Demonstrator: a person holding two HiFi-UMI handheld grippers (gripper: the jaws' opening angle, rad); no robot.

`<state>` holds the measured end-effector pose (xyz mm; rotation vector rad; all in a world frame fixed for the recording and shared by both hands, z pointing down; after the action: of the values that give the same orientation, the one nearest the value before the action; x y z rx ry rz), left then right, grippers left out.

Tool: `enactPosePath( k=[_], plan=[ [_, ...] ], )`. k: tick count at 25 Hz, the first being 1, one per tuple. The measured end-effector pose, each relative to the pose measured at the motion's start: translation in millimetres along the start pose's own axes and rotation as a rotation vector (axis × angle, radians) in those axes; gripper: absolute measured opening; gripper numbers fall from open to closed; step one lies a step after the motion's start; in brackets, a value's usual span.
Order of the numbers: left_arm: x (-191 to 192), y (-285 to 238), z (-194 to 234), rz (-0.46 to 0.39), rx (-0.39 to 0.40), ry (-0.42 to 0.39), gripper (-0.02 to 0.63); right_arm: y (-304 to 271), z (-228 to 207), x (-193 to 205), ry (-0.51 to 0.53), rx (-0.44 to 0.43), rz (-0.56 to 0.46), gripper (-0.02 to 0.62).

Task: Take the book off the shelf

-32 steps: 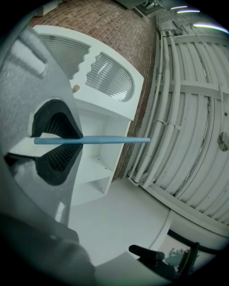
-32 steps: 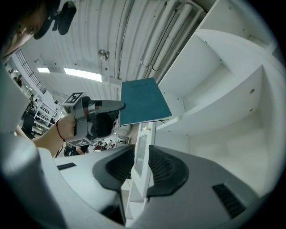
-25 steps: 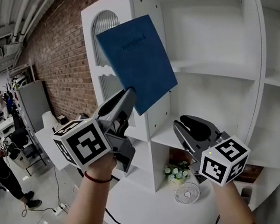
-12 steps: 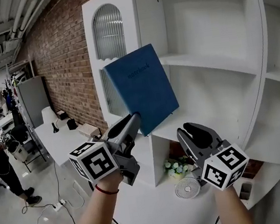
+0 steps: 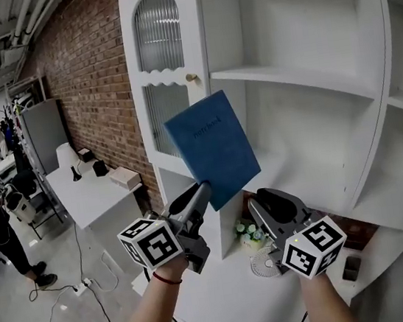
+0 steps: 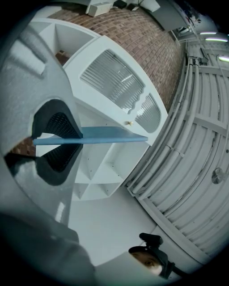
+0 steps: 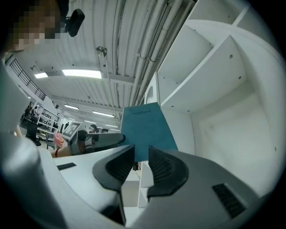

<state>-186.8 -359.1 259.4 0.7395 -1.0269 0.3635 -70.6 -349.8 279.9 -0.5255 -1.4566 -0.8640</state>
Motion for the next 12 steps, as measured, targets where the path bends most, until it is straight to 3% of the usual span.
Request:
enactPosePath(
  k=[12],
  plan=[
    [36,13,15,0.017,0.006,0.034,0.043,1,6,32,-0.054,0.01,0.027,0.095]
  ],
)
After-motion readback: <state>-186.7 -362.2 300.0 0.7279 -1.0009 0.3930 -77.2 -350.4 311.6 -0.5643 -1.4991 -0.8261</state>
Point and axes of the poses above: the fingertips, and each gripper's own axes: y backward along the fingers, z to its left, x out of its underside, the point moved 1 cm from there along y, backward along the fingers
